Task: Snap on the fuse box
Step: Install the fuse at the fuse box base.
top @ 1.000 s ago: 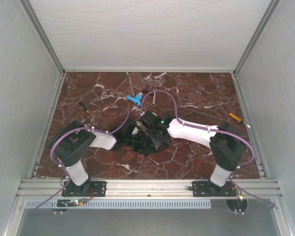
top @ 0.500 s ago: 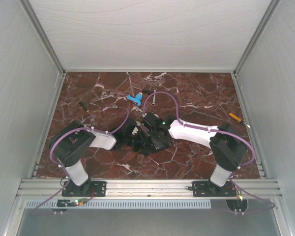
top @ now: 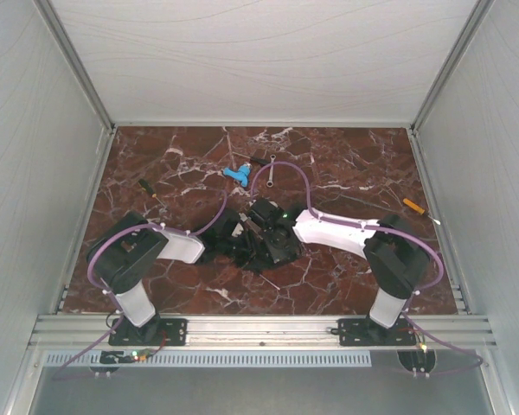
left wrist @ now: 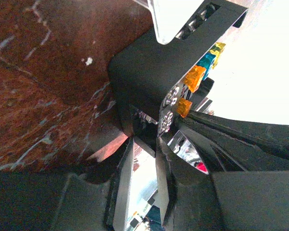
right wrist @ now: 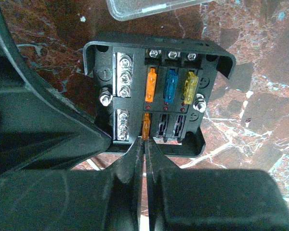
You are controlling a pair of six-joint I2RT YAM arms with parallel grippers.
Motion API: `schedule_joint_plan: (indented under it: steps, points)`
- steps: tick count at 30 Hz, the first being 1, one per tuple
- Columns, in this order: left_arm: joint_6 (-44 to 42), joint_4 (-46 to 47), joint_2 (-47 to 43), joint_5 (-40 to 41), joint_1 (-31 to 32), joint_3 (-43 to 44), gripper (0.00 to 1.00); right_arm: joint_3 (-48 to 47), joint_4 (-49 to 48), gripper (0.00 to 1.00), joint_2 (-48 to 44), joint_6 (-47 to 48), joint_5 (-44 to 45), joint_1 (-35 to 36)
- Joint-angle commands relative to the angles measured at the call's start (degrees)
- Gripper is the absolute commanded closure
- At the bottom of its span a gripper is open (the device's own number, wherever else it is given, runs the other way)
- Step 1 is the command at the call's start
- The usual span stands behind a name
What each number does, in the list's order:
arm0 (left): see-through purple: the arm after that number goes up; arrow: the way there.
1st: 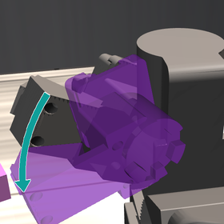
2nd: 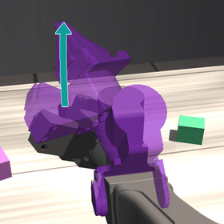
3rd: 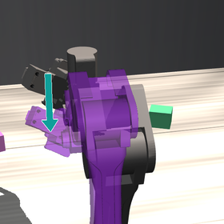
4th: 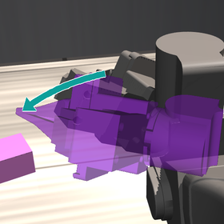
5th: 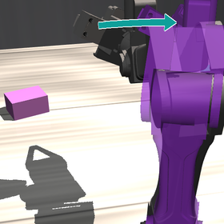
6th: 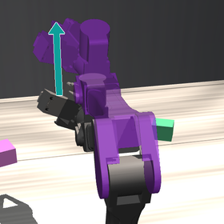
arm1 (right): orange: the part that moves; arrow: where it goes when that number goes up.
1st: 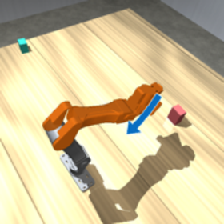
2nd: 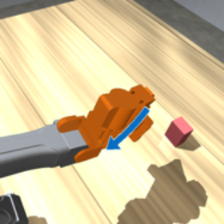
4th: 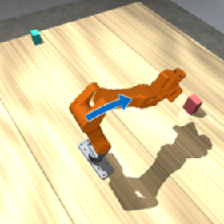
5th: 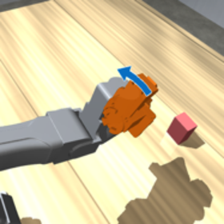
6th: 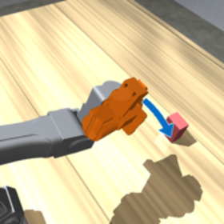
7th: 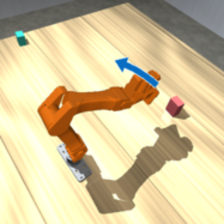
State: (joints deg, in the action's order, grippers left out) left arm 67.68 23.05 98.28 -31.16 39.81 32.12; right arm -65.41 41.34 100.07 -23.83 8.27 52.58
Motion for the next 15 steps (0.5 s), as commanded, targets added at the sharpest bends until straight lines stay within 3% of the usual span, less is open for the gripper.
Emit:
schedule_joint_plan:
  steps: [1,6,15]
  points:
    - [-0.1,0.4,-1.1,1.5,0.3,0.6,0.76,3.2,-4.8,1.0,9.8,0.0,0.6,0.2]
    - [-0.6,-1.4,-2.5,2.5,0.3,0.5,0.76,1.6,-5.0,1.0,4.3,1.8,-0.7,1.7]
    - [-3.9,-9.8,-7.3,7.9,-0.3,2.9,0.68,0.7,-1.6,0.74,-13.2,3.7,1.2,1.0]
